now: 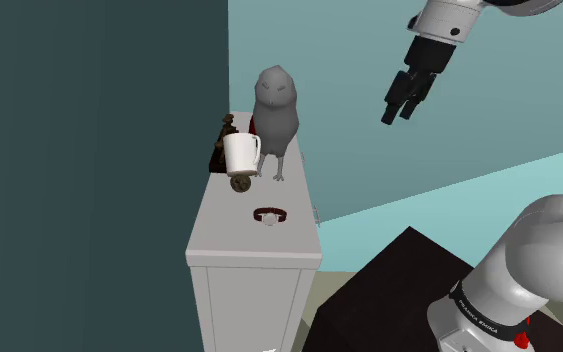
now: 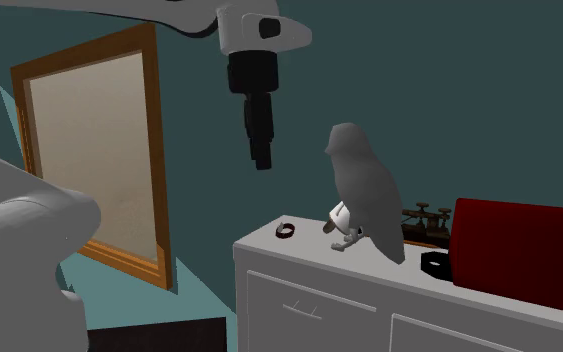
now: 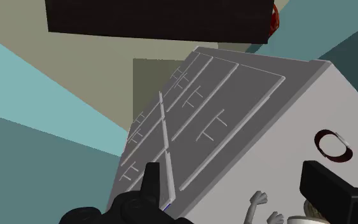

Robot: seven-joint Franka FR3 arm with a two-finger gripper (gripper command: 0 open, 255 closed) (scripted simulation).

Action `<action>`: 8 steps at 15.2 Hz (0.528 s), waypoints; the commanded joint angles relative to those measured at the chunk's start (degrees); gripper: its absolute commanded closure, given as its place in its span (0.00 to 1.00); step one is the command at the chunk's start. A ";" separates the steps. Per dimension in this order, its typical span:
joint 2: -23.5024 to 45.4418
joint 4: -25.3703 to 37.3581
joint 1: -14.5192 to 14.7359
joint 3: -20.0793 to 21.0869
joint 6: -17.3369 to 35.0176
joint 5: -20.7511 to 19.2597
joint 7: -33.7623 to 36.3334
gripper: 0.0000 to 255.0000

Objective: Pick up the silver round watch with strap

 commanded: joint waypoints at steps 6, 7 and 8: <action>5.71 -0.25 3.40 4.52 6.58 1.14 -0.54 0.00; 6.95 -0.17 4.04 5.43 7.86 1.27 -0.62 0.00; 8.22 -0.05 4.64 6.36 9.12 1.38 -0.70 0.00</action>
